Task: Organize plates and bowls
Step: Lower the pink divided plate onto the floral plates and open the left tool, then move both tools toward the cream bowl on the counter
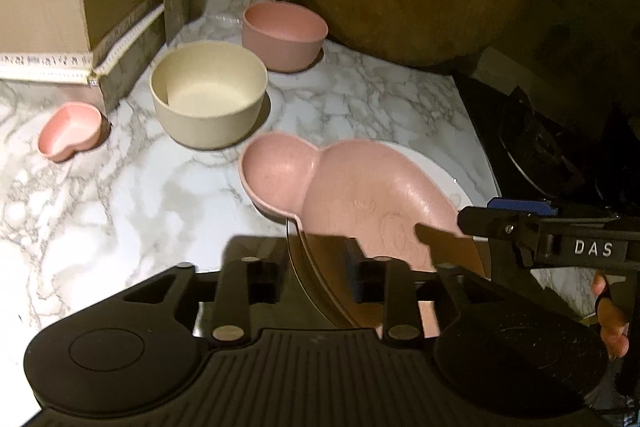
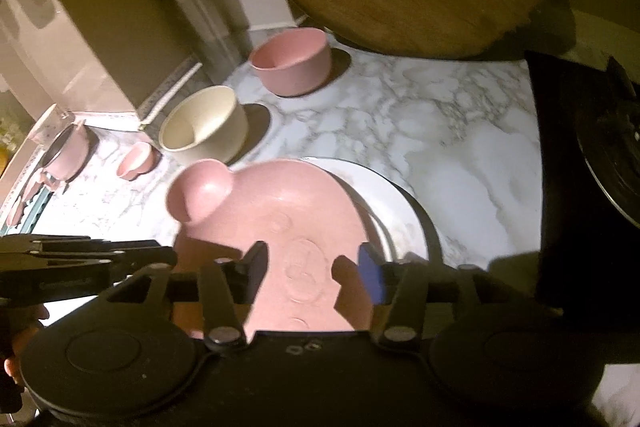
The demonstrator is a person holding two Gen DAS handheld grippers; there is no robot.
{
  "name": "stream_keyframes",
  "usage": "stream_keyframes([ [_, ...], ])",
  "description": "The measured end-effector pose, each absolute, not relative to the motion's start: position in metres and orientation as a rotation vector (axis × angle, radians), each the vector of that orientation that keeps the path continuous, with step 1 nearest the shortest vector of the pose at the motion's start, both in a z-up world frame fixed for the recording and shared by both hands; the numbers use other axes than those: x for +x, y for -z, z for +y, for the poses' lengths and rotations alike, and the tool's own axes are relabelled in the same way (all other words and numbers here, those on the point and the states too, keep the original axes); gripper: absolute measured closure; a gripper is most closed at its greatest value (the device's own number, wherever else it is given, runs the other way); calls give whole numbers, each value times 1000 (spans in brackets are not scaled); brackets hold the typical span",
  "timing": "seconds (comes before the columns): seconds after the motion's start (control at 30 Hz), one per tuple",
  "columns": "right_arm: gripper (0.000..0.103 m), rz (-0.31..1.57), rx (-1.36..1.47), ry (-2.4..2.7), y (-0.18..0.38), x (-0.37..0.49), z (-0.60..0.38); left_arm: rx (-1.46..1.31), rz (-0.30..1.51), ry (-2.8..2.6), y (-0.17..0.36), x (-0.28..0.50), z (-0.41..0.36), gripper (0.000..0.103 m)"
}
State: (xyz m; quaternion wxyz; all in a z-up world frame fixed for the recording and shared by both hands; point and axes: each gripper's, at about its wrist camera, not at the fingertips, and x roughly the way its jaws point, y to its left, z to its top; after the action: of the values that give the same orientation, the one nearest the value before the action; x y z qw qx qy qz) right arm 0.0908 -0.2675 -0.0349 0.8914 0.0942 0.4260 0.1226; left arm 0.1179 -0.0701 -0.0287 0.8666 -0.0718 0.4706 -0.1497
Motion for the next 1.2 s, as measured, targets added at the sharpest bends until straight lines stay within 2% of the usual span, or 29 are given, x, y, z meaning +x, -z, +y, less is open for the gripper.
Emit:
stream_keyframes([
  [0.07,40,872,189,-266,31,91,-261,-146,955,304,23,117,-68,48],
  [0.13,37,859,179,-281,26,91,-254,-137,922,289,16,115,-67,47],
  [0.33,20,812,145,-314,11,97,-237,-143,876,259,3,120,-59,46],
  [0.4,15,794,130,-323,6,100,-232,-146,864,248,1,121,-56,43],
  [0.47,4,772,115,-334,1,102,-226,-150,851,229,-1,122,-53,34],
  [0.5,2,758,109,-339,-1,103,-224,-152,844,218,-2,123,-51,34],
  [0.6,1,728,85,-342,-6,109,-219,-157,830,187,-4,127,-46,33],
  [0.73,0,721,67,-328,-7,122,-211,-158,800,116,-6,135,-39,24],
  [1.2,0,779,93,-260,4,194,-192,-199,800,-117,5,187,-24,24],
])
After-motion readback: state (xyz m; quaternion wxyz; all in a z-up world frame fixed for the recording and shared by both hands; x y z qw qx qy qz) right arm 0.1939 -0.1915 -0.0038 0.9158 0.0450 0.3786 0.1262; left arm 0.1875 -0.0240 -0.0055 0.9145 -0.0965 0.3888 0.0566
